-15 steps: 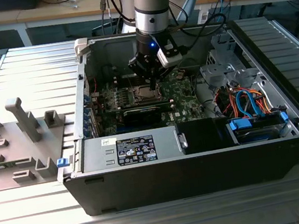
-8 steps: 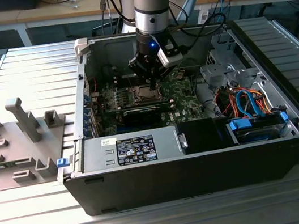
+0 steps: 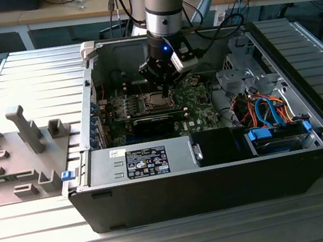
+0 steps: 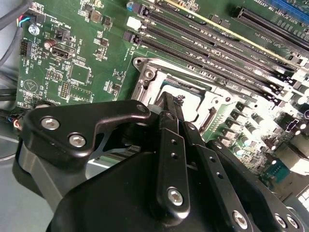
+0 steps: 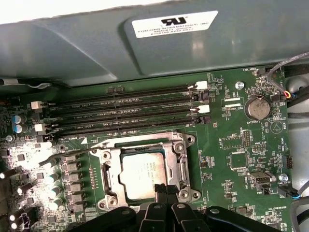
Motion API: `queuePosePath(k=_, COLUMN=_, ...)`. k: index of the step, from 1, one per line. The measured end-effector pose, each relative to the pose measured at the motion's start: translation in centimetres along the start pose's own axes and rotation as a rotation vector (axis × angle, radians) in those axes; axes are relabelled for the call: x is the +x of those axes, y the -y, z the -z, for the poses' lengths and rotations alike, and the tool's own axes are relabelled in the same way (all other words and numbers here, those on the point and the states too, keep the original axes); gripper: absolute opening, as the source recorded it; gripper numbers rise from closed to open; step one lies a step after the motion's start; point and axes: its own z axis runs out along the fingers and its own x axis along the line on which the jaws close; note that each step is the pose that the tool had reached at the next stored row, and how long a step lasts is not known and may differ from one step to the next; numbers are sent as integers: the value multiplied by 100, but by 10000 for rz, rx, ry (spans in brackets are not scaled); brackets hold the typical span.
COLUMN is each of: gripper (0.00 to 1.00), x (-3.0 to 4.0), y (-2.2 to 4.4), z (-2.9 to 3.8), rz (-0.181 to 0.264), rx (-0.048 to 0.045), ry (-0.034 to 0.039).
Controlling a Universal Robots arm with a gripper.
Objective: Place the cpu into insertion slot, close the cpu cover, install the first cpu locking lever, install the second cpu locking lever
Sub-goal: 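Install the first cpu locking lever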
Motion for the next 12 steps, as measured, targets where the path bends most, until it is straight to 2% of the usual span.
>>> queuePosePath(k=12, gripper=11, x=0, y=0, z=0, rz=288, rx=3, ry=20)
